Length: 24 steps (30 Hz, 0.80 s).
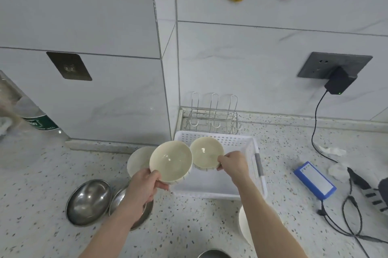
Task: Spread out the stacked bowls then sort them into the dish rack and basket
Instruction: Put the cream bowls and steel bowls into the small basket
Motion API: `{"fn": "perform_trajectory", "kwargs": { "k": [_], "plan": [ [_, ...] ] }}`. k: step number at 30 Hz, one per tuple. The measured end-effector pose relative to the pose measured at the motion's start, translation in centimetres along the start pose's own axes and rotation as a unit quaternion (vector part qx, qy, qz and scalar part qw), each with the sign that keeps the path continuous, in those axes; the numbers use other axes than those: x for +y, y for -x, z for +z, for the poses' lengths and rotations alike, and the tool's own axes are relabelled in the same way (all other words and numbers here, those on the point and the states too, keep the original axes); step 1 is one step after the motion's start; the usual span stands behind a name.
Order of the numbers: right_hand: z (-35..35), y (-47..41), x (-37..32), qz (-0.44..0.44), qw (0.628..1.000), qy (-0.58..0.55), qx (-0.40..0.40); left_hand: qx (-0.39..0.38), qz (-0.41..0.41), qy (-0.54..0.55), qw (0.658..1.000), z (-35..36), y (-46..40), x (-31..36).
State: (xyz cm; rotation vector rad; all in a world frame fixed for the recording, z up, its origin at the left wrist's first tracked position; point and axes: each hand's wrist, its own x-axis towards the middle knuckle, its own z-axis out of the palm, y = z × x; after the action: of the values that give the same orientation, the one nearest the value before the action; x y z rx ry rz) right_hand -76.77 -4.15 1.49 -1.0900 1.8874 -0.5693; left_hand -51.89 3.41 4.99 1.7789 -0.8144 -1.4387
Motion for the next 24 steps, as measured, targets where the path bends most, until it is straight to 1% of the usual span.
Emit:
{"fn": "perform_trajectory", "kwargs": {
  "k": [4, 7, 15, 17, 18, 19, 20, 21, 22, 24],
  "plan": [
    [1.2, -1.9, 0.0, -0.004, 0.999, 0.044, -0.022, 0.005, -0.005, -0.009, 1.0, 0.5, -0.6, 0.0],
    [1.6, -2.5, 0.1, 0.0, 0.998, 0.056, -0.031, 0.0, -0.005, -0.018, 1.0, 0.8, -0.9, 0.3],
    [2.0, -3.0, 0.6, 0.006, 0.998, -0.016, -0.059, -0.027, -0.012, -0.023, 0.999, 2.6, -2.1, 0.5],
    [1.7, -2.8, 0.7, 0.003, 0.996, -0.022, -0.081, -0.03, -0.007, -0.033, 0.999, 3.0, -2.5, 0.6],
    [1.4, -2.7, 0.8, -0.002, 0.996, -0.004, -0.088, -0.031, -0.003, -0.039, 0.999, 3.2, -2.7, 0.6],
    [1.0, -2.5, 0.8, -0.012, 0.997, 0.028, -0.078, -0.032, 0.003, -0.046, 0.998, 3.5, -3.0, 0.7],
    [0.5, -2.2, 0.7, -0.026, 0.997, 0.056, -0.05, -0.032, 0.011, -0.055, 0.998, 3.8, -3.3, 0.7],
    [0.0, -1.9, 0.7, -0.04, 0.998, 0.051, -0.018, -0.031, 0.02, -0.067, 0.997, 4.2, -3.7, 0.8],
    [-0.5, -1.6, 0.5, -0.053, 0.998, 0.013, -0.005, -0.03, 0.028, -0.083, 0.996, 4.5, -4.0, 0.9],
    [-1.1, -0.8, 0.0, -0.078, 0.994, -0.064, -0.03, -0.032, 0.037, -0.112, 0.992, 5.3, -4.8, 1.2]
  ]
}}
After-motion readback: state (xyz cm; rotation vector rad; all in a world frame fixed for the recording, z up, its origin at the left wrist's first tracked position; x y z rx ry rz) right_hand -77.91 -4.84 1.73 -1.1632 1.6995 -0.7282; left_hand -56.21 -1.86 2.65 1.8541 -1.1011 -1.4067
